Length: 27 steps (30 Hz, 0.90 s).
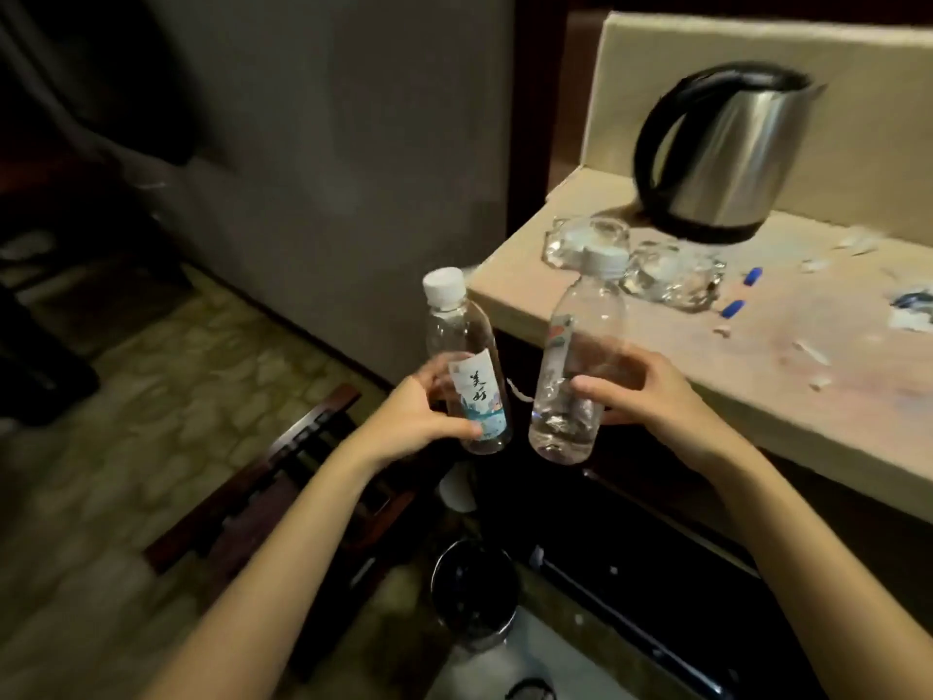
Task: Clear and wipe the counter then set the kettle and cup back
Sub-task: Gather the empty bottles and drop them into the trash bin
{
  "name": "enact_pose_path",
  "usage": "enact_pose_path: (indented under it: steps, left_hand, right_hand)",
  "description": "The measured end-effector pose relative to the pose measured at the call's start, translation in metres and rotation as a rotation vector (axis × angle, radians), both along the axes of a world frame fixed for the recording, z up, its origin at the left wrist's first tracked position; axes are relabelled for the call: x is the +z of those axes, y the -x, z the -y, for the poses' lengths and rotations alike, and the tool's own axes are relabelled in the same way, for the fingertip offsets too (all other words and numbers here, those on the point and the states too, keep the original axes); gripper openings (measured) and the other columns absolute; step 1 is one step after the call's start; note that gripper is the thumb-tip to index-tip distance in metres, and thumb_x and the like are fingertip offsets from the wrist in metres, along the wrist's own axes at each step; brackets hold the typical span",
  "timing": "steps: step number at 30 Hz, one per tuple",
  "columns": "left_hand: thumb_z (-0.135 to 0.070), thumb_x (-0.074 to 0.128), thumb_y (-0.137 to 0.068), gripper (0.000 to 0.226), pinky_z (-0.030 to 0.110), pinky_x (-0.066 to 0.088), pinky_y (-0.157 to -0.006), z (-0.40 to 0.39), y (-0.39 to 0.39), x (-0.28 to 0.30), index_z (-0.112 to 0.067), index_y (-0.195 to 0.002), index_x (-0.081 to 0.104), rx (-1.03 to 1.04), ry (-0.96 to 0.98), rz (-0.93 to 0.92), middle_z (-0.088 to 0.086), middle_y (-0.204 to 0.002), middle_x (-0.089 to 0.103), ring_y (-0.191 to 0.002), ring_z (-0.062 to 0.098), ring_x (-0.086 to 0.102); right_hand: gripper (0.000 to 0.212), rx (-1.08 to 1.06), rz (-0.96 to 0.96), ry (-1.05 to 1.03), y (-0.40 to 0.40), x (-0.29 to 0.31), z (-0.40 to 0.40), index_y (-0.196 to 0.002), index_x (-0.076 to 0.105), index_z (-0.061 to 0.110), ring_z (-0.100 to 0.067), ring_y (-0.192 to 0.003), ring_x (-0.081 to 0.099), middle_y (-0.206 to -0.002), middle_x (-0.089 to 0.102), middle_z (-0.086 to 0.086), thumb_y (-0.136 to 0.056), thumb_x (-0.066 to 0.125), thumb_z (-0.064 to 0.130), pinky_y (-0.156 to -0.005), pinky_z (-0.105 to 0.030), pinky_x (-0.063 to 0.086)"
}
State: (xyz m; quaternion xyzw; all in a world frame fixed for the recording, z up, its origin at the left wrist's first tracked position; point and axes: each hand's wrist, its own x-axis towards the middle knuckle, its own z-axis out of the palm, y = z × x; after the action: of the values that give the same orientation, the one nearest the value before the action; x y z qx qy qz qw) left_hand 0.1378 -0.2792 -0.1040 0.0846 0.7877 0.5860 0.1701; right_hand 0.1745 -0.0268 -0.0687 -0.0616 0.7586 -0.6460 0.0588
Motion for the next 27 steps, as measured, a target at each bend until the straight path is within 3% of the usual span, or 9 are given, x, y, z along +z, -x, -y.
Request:
enact_pose_path:
  steps: [5, 7, 10, 13, 15, 19, 22, 25, 27]
  left_hand:
    - [0.011, 0.079, -0.065, 0.066, 0.015, 0.05, -0.084, 0.025, -0.024, -0.065, -0.025, -0.113, 0.051, 0.003, 0.078, 0.066, -0.007, -0.107, 0.061, -0.09, -0.007, 0.06]
    - [-0.002, 0.085, -0.059, 0.069, 0.013, 0.048, -0.084, 0.029, -0.026, -0.095, -0.021, -0.117, 0.052, -0.017, 0.129, 0.079, -0.003, -0.113, 0.062, -0.098, 0.0, 0.06]
    - [-0.027, 0.079, -0.047, 0.074, 0.029, 0.048, -0.097, 0.032, -0.027, -0.151, -0.019, -0.116, 0.054, 0.02, 0.184, 0.15, -0.001, -0.117, 0.064, -0.108, 0.011, 0.061]
    - [-0.025, 0.083, -0.052, 0.083, 0.037, 0.047, -0.101, 0.034, -0.028, -0.207, -0.019, -0.127, 0.047, 0.014, 0.24, 0.219, -0.004, -0.123, 0.06, -0.113, 0.012, 0.058]
    - [-0.015, 0.083, -0.064, 0.074, 0.031, 0.046, -0.1, 0.035, -0.024, -0.244, -0.02, -0.126, 0.044, -0.008, 0.266, 0.254, -0.008, -0.12, 0.057, -0.113, 0.011, 0.056]
    - [-0.016, 0.08, -0.069, 0.069, 0.025, 0.042, -0.09, 0.033, -0.012, -0.314, -0.019, -0.126, 0.041, -0.052, 0.375, 0.263, -0.004, -0.12, 0.058, -0.113, 0.015, 0.055]
    - [-0.014, 0.079, -0.071, 0.084, 0.027, 0.039, -0.096, 0.032, -0.003, -0.364, -0.016, -0.14, 0.032, -0.098, 0.428, 0.307, 0.001, -0.133, 0.052, -0.124, 0.02, 0.05]
    - [-0.018, 0.083, -0.067, 0.115, 0.037, 0.03, -0.112, 0.031, 0.002, -0.404, -0.017, -0.153, 0.007, -0.171, 0.523, 0.404, 0.005, -0.153, 0.028, -0.141, 0.025, 0.03]
    - [-0.02, 0.084, -0.066, 0.119, 0.037, 0.026, -0.115, 0.032, 0.002, -0.42, -0.016, -0.153, 0.002, -0.21, 0.611, 0.44, 0.009, -0.157, 0.019, -0.143, 0.026, 0.023]
  right_hand:
    - [0.047, 0.077, 0.047, -0.062, -0.016, -0.065, 0.046, -0.11, 0.063, 0.032, -0.003, -0.104, 0.064, -0.109, 0.069, 0.008, -0.065, 0.077, 0.033, -0.088, -0.02, 0.051]
    - [0.06, 0.089, 0.089, -0.127, -0.019, -0.101, 0.056, -0.117, 0.061, 0.03, -0.004, -0.111, 0.061, -0.118, 0.065, 0.009, -0.062, 0.08, 0.044, -0.096, -0.028, 0.049]
    - [0.074, 0.077, 0.171, -0.199, -0.024, -0.158, 0.066, -0.121, 0.059, 0.032, -0.006, -0.115, 0.057, -0.122, 0.06, 0.013, -0.056, 0.08, 0.06, -0.096, -0.039, 0.05]
    - [0.061, 0.026, 0.252, -0.257, -0.027, -0.215, 0.072, -0.118, 0.059, 0.028, -0.003, -0.107, 0.058, -0.117, 0.062, 0.013, -0.064, 0.084, 0.041, -0.092, -0.034, 0.051]
    - [0.054, -0.003, 0.269, -0.295, -0.026, -0.255, 0.078, -0.114, 0.06, 0.028, 0.0, -0.103, 0.059, -0.113, 0.064, 0.014, -0.066, 0.085, 0.032, -0.09, -0.028, 0.049]
    - [0.055, -0.035, 0.35, -0.286, -0.022, -0.333, 0.089, -0.116, 0.059, 0.024, -0.003, -0.104, 0.061, -0.109, 0.066, 0.013, -0.066, 0.084, 0.023, -0.096, -0.029, 0.048]
    - [0.061, -0.06, 0.401, -0.299, -0.016, -0.38, 0.094, -0.121, 0.054, 0.022, -0.012, -0.108, 0.06, -0.11, 0.062, 0.013, -0.068, 0.084, 0.016, -0.093, -0.026, 0.047]
    - [0.082, -0.019, 0.474, -0.348, -0.012, -0.415, 0.09, -0.14, 0.039, 0.016, -0.012, -0.125, 0.045, -0.126, 0.046, 0.01, -0.071, 0.082, 0.014, -0.095, -0.015, 0.032]
    - [0.088, -0.006, 0.518, -0.396, -0.01, -0.426, 0.084, -0.145, 0.032, 0.013, -0.014, -0.128, 0.041, -0.138, 0.042, 0.002, -0.073, 0.081, 0.016, -0.097, -0.015, 0.03]
